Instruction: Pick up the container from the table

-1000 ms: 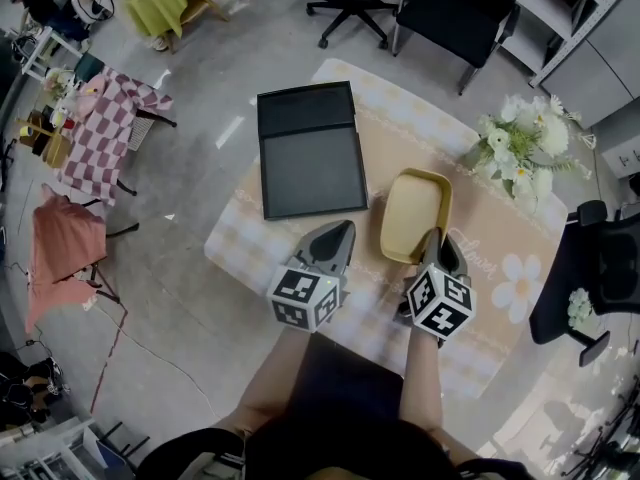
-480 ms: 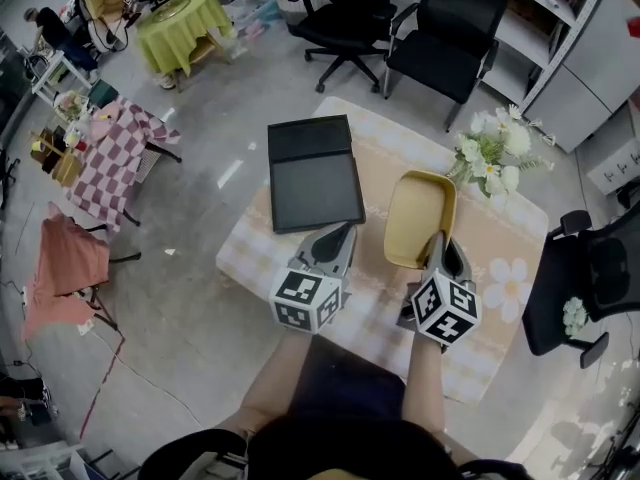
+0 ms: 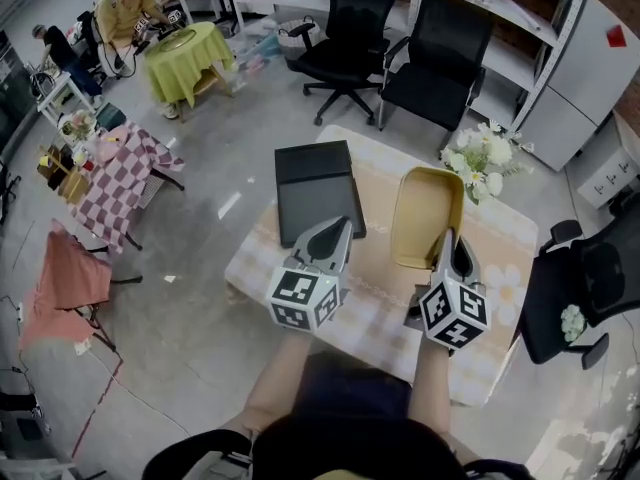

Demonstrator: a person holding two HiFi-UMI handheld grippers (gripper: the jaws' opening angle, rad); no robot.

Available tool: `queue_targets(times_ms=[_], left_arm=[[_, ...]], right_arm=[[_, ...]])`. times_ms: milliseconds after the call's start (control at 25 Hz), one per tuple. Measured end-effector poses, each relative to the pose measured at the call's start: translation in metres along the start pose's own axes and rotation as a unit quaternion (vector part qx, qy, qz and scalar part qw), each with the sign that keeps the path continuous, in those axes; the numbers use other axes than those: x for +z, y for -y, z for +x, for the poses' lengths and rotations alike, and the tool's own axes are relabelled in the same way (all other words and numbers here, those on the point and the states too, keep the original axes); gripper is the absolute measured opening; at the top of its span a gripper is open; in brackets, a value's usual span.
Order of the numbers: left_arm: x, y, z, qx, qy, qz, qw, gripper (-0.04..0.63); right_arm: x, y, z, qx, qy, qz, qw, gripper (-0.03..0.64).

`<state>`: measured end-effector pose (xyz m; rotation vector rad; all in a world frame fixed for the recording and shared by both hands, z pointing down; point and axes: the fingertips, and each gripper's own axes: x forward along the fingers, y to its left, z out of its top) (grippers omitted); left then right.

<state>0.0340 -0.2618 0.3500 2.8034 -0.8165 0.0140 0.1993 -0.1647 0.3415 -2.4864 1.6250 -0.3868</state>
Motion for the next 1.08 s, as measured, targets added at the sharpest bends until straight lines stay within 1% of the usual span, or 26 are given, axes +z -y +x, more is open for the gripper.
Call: queue_targets(times_ms=[160,280,800,1080], left_arm=[[0.014,0.0,-0.008,0.007,0.023,0.007,0.9997,0.011],[0.017,0.0,-0.013,0.009,0.03,0.012,0.9994,0.011],[0.018,-0.002,-0.017,0.013,0.028,0.013,0.9994,0.011],[0.012,-0.007,-0.02,0.013,0.028,0.013,0.9994,0.011]], right_arm=[[0.018,-0.002,-0.012,0.006,0.028,-0.011,1.0,0.014],[0.023,-0.004,-0.018,0.009,0.036,-0.012,0.999,0.012],[0.021,-0.013,-0.013,0.023,0.03,-0.01,0.999,0.014],[0.012,-0.018,-0.012,0.027,0.029,-0.006,0.999,0.014]])
